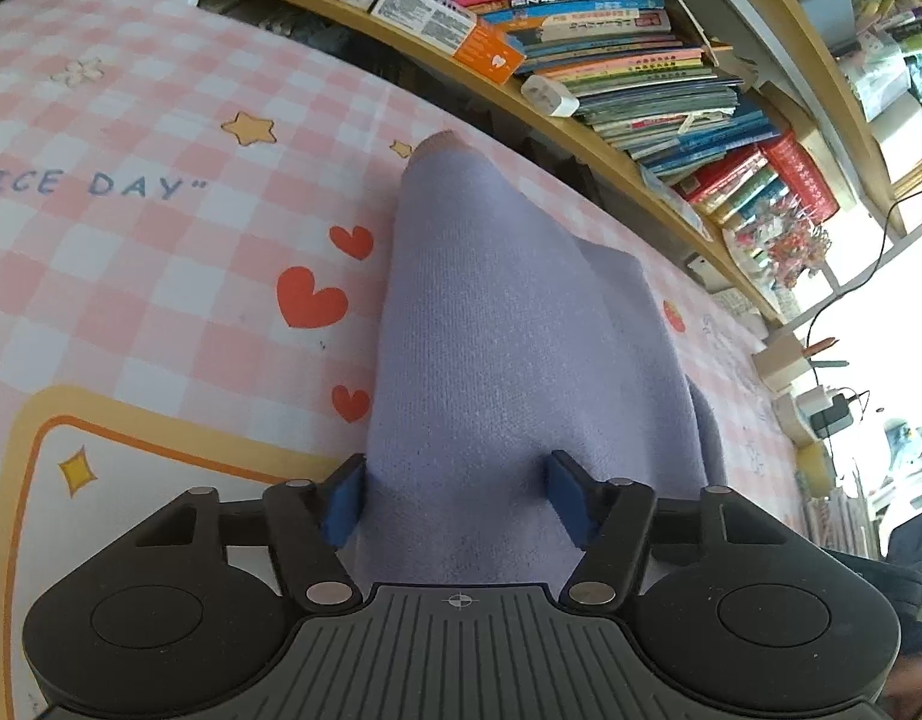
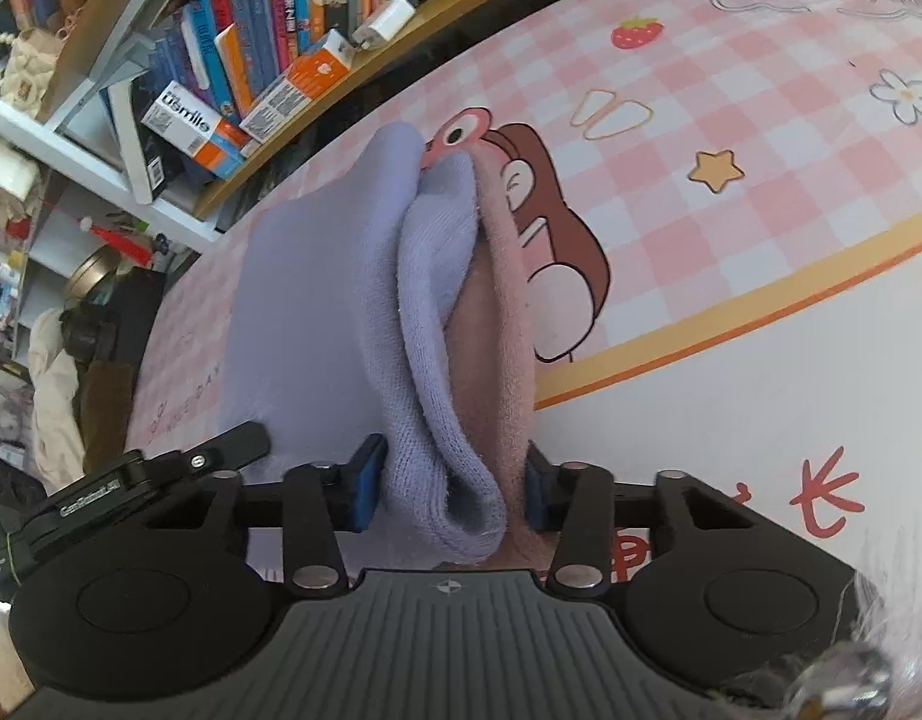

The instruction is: Fold clothes

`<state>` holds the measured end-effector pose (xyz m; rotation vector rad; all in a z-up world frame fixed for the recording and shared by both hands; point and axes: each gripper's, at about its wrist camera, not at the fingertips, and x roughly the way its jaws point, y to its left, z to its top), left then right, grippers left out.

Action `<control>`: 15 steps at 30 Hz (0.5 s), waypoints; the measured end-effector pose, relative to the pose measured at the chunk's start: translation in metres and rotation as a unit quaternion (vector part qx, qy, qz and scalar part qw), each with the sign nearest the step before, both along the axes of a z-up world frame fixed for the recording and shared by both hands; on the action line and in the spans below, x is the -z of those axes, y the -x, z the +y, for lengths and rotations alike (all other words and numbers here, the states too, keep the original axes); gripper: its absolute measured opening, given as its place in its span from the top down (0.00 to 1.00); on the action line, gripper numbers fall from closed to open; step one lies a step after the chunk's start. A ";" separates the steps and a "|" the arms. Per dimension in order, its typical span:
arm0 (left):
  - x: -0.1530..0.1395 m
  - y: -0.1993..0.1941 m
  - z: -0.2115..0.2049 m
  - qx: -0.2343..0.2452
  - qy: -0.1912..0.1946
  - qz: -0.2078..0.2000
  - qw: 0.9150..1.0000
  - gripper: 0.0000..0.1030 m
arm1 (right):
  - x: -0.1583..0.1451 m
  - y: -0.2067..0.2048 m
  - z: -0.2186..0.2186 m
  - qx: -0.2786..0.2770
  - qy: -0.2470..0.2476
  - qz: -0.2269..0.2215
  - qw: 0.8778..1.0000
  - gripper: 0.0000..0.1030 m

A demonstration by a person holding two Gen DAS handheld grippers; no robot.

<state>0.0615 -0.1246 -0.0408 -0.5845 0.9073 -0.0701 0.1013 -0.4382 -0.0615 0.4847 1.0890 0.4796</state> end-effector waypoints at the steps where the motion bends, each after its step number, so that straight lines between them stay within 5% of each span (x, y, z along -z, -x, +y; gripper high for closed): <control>1: -0.001 0.000 -0.001 -0.001 -0.003 -0.002 1.000 0.48 | -0.002 0.001 0.001 -0.004 0.003 -0.004 1.000 0.68; 3: -0.009 0.003 -0.002 -0.003 -0.014 -0.010 1.000 0.61 | -0.011 0.006 0.008 -0.016 0.024 -0.028 0.999 0.72; 7: -0.031 0.014 -0.020 0.021 -0.086 -0.039 0.995 0.63 | -0.042 0.032 0.039 -0.088 0.111 -0.144 0.979 0.79; 13: -0.028 0.032 -0.015 0.026 -0.056 -0.022 0.998 0.63 | -0.033 0.037 0.031 -0.097 0.093 -0.096 0.986 0.78; 15: -0.023 0.035 -0.012 0.030 -0.042 -0.010 0.999 0.57 | -0.030 0.034 0.025 -0.088 0.086 -0.077 0.989 0.69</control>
